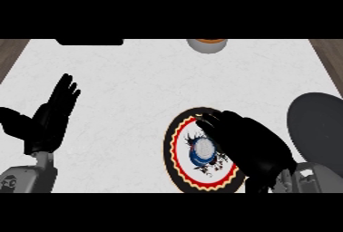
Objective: Pick the can from the plate and place it in the pan
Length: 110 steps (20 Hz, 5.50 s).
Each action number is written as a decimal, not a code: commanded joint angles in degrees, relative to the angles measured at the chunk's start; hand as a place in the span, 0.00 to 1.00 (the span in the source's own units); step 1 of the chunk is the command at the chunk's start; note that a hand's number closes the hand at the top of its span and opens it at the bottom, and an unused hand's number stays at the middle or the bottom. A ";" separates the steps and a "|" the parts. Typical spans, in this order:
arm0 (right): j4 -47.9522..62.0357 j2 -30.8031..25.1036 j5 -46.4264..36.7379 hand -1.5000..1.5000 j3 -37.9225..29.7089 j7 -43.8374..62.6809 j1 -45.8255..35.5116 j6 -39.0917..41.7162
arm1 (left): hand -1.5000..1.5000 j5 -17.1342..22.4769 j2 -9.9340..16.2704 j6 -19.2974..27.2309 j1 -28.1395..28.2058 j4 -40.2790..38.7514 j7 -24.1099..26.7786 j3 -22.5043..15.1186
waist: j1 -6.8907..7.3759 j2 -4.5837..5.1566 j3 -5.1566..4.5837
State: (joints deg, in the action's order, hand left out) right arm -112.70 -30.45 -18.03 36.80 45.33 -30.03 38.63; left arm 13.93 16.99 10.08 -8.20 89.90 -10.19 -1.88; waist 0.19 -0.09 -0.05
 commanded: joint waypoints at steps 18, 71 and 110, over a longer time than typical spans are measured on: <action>9.32 15.46 -16.32 0.00 1.98 5.63 -0.17 5.90 | 0.50 -1.82 -1.20 -1.98 -0.72 2.70 -4.40 2.74 | 0.04 0.04 0.05; 13.39 25.39 -50.92 1.00 -12.88 -8.08 21.83 -20.41 | 0.50 -7.05 -6.30 -5.32 -0.51 1.77 -4.17 7.86 | -1.87 -0.39 0.01; 17.36 7.16 -32.05 1.00 -66.51 -43.73 24.86 -36.98 | 0.50 -4.01 -4.05 -11.26 3.53 6.63 -5.01 10.76 | 0.26 0.07 0.11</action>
State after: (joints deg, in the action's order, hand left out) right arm -103.11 -22.54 -53.54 -26.54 9.34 -6.64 6.03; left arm 7.52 10.87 1.73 -8.43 93.19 -15.00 7.03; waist 0.08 0.07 0.07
